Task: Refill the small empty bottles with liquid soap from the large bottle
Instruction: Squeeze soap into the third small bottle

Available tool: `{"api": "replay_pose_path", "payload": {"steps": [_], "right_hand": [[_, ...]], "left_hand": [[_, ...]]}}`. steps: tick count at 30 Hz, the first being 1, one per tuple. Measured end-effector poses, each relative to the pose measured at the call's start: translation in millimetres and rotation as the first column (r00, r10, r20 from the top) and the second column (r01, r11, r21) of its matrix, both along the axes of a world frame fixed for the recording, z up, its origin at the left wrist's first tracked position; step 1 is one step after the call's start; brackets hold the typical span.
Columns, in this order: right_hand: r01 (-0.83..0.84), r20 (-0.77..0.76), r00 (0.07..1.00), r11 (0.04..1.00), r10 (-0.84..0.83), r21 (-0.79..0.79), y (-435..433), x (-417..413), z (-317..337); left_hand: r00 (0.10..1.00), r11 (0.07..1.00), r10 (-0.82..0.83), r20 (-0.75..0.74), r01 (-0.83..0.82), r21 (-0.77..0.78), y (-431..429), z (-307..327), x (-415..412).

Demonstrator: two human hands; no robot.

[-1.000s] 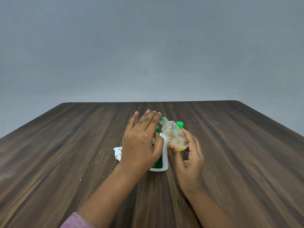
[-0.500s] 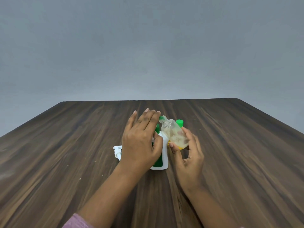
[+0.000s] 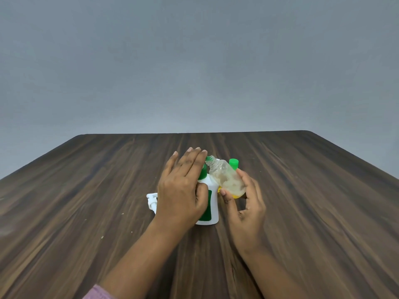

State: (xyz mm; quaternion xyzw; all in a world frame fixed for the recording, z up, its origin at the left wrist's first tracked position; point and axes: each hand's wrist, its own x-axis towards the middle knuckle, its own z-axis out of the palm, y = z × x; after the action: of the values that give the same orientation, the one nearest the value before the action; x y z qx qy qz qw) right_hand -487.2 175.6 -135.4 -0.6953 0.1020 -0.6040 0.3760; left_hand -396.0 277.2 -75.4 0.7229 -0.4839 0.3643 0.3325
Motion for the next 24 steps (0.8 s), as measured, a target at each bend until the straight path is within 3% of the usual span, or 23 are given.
{"api": "replay_pose_path", "payload": {"steps": [24], "right_hand": [[-0.045,0.009,0.999,0.999,0.045,0.026,2,4,4]], "left_hand": [[1.000,1.000,-0.005,0.008,0.005,0.023,2,13,1]]}}
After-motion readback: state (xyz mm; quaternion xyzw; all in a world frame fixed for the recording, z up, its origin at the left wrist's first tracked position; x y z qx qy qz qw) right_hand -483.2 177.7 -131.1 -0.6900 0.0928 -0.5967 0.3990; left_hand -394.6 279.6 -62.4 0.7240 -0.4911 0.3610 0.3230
